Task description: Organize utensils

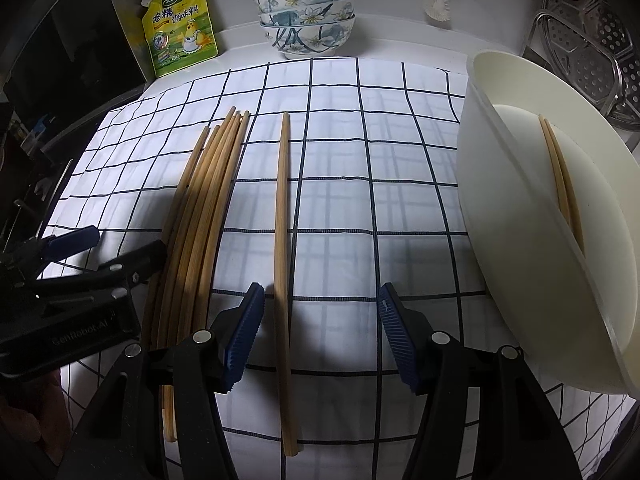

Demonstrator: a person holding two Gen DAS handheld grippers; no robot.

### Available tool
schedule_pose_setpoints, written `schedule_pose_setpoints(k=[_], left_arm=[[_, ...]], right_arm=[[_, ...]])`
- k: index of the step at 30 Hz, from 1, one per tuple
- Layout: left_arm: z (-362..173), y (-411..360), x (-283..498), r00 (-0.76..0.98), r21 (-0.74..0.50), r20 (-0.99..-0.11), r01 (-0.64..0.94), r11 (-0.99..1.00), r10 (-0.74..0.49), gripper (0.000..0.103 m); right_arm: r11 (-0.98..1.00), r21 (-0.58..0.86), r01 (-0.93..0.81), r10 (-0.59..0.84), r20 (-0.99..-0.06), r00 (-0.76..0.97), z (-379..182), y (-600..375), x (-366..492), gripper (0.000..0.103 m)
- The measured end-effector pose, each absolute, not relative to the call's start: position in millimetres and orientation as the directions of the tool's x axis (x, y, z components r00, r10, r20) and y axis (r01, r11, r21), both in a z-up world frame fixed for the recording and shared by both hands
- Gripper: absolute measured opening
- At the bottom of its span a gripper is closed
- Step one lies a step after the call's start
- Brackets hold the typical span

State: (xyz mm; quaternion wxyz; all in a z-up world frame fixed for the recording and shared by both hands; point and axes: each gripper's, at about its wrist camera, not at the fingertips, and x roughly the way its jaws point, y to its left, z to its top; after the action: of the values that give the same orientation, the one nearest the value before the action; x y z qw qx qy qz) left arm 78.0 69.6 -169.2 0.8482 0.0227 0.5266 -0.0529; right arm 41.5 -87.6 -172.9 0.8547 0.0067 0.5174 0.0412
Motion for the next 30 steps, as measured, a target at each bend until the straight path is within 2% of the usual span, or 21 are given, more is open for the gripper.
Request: schedule_pose_setpoints(k=[7,10,13,16,18,19,21,30], left_arm=[[-172,76,77,0.438,0.007,-0.898,0.09,0.996,-0.033,0.089],[-171,75,78,0.445,0.0,-0.895,0.094,0.996,-0.042,0.087],[-170,72,76,0.457,0.001,-0.888,0.11,0.994,-0.049,0.076],[-166,69,77,0.462,-0.003,-0.885,0.12,0.993,-0.058,0.058],[-164,68,77,0.462,-0.006,-0.885,0.128,0.992,-0.065,0.036],[-163,68,78,0.46,-0.011,-0.885,0.132,0.991,-0.071,0.03],[-162,68,79,0.449,-0.026,-0.889,0.139,0.99,-0.086,0.009],[-156,76,78,0.393,-0.085,-0.909,0.151,0.985,-0.139,0.007]], right_arm=[[0.997,0.047,-0.062,0.07,-0.883,0.463,-173,-89,43,0.057],[0.998,0.024,-0.063,0.051,-0.881,0.471,-174,-87,44,0.057],[0.997,0.003,-0.077,0.04,-0.876,0.48,-175,-82,44,0.057],[0.996,0.007,-0.09,0.05,-0.872,0.486,-175,-80,45,0.052],[0.994,0.004,-0.113,0.059,-0.87,0.49,-174,-75,46,0.038],[0.992,0.002,-0.127,0.064,-0.87,0.489,-174,-72,46,0.034],[0.99,0.004,-0.144,0.074,-0.871,0.485,-173,-68,47,0.008],[0.989,0.099,-0.11,0.14,-0.872,0.47,-159,-74,46,0.006]])
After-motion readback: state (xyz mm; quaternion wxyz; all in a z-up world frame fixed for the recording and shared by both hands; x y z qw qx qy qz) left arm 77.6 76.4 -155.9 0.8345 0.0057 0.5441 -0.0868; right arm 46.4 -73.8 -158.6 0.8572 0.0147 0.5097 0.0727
